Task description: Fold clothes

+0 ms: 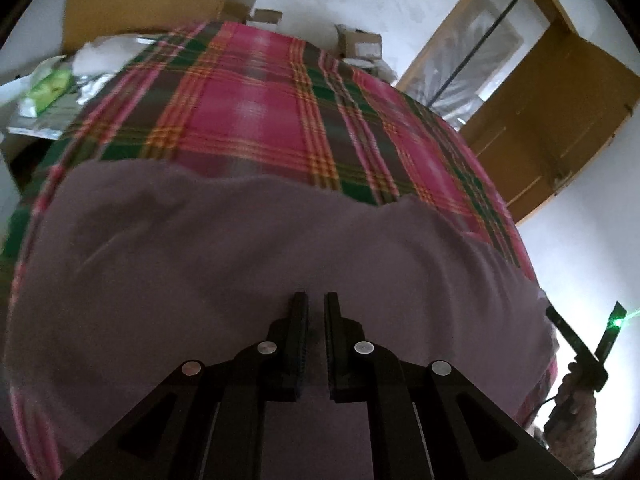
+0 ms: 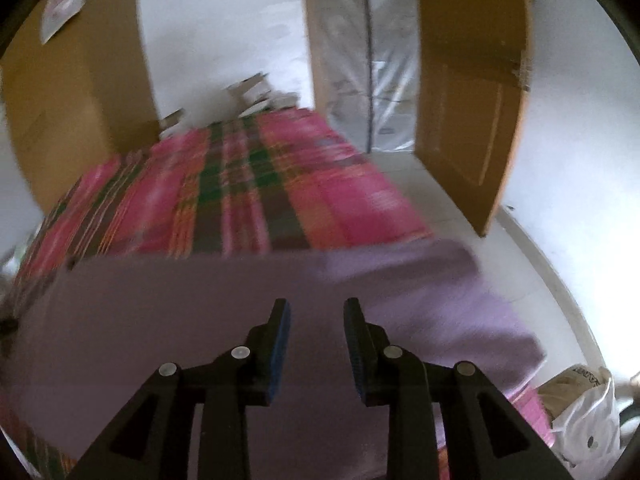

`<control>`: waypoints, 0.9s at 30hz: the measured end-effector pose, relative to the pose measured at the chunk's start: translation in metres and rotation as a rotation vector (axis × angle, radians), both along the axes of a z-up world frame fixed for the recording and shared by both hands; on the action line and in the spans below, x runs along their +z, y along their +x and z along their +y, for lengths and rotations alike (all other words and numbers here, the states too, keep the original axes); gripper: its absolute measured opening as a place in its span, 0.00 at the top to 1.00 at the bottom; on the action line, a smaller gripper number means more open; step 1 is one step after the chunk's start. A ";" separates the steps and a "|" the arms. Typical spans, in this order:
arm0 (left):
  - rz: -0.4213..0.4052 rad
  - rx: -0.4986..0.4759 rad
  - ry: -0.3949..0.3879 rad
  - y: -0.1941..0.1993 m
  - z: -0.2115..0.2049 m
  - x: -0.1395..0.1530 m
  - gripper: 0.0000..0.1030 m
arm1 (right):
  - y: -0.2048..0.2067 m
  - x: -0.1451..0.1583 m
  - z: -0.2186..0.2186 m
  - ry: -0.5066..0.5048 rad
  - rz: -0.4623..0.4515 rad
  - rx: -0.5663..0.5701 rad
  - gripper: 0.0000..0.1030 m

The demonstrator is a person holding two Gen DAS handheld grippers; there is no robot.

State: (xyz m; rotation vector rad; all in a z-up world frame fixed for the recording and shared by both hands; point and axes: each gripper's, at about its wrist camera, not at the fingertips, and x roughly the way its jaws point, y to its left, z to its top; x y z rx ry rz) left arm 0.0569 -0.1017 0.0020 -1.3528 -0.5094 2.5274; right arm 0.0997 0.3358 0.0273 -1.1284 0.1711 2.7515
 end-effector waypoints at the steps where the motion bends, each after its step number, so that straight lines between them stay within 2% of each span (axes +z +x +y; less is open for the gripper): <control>1: -0.001 0.006 -0.011 0.006 -0.002 -0.001 0.92 | 0.003 -0.004 -0.006 0.010 -0.007 0.010 0.72; 4: 0.001 0.014 -0.018 0.022 -0.010 -0.004 0.92 | 0.012 -0.010 -0.013 -0.002 -0.020 0.023 0.71; 10: 0.028 0.036 0.024 0.056 -0.026 -0.011 0.92 | 0.033 -0.011 -0.034 0.011 -0.014 0.080 0.68; 15: 0.051 0.039 0.036 0.076 -0.033 -0.016 0.92 | 0.046 -0.015 -0.058 0.023 -0.019 0.160 0.67; 18: 0.057 0.045 0.039 0.083 -0.038 -0.016 0.92 | 0.047 -0.012 -0.074 -0.007 -0.012 0.216 0.67; 23: 0.049 0.057 0.026 0.089 -0.046 -0.016 0.92 | 0.034 -0.001 -0.125 -0.047 0.025 0.403 0.67; 27: 0.052 0.071 0.037 0.092 -0.052 -0.018 0.92 | 0.018 -0.004 -0.171 -0.096 -0.011 0.570 0.67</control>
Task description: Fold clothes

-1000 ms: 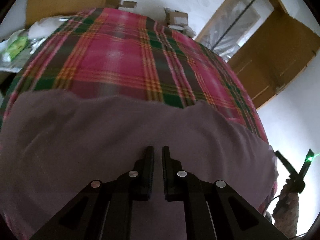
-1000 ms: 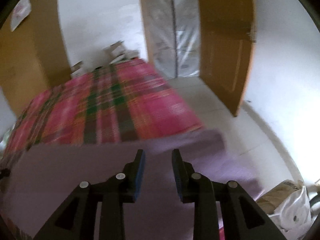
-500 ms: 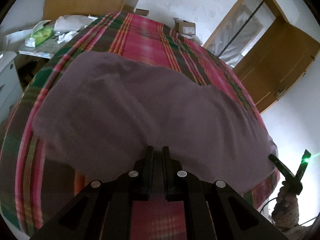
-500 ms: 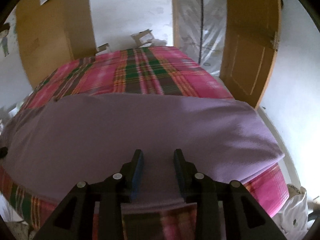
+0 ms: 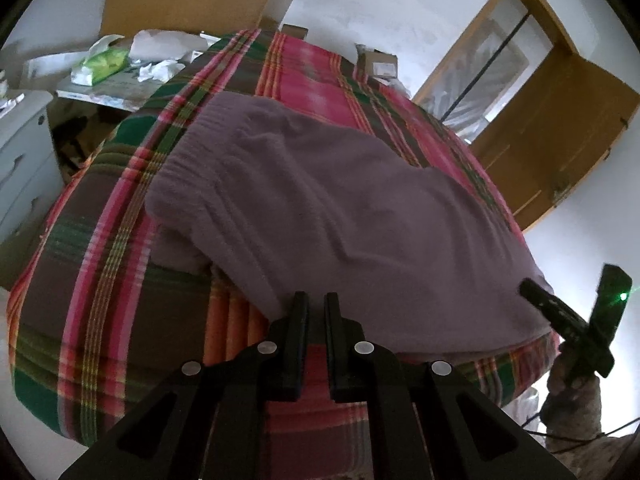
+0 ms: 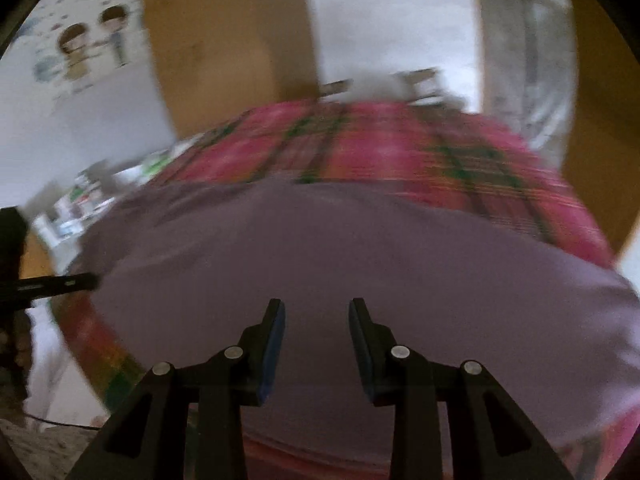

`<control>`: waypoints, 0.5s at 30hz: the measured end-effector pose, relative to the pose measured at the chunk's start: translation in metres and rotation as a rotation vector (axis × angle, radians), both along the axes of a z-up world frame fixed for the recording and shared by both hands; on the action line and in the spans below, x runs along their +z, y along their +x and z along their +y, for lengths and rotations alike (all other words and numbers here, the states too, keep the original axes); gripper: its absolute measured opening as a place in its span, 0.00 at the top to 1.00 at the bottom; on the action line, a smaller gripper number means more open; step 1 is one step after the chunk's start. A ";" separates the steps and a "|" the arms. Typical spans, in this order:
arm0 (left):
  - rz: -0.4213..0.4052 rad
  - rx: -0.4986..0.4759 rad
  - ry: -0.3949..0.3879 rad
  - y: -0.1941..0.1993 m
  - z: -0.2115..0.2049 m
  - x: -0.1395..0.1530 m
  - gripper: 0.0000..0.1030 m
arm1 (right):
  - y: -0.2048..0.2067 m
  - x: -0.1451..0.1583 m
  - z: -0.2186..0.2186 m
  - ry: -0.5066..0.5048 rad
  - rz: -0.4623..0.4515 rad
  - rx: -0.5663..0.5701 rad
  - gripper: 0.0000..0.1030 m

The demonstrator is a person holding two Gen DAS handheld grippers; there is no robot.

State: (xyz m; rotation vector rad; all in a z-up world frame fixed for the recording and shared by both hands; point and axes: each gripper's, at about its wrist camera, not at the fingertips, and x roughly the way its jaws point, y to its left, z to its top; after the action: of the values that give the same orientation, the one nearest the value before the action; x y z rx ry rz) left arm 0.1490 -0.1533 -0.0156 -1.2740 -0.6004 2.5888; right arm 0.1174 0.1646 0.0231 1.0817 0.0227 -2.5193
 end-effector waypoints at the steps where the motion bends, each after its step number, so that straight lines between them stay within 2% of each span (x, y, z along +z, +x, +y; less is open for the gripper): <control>1: 0.001 0.004 0.003 0.001 -0.001 0.000 0.92 | -0.001 -0.002 -0.012 0.011 -0.009 0.041 0.67; 4: 0.006 0.007 0.009 0.006 -0.005 -0.001 0.92 | 0.008 -0.006 -0.037 0.045 -0.010 0.128 0.67; 9: 0.005 0.009 0.036 0.010 -0.013 -0.002 0.92 | 0.019 -0.011 -0.058 0.041 -0.044 0.216 0.64; 13: -0.002 0.016 0.024 0.012 -0.018 -0.001 0.92 | 0.028 -0.007 -0.080 0.073 -0.008 0.314 0.64; 15: -0.006 0.045 0.035 0.013 -0.026 -0.001 0.92 | 0.023 -0.004 -0.088 0.072 0.004 0.319 0.64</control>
State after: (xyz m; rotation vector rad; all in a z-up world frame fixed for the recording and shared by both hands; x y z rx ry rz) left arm 0.1624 -0.1791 -0.0169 -1.2725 -0.6802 2.5995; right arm 0.1405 0.0771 0.0187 1.0115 0.2671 -2.2483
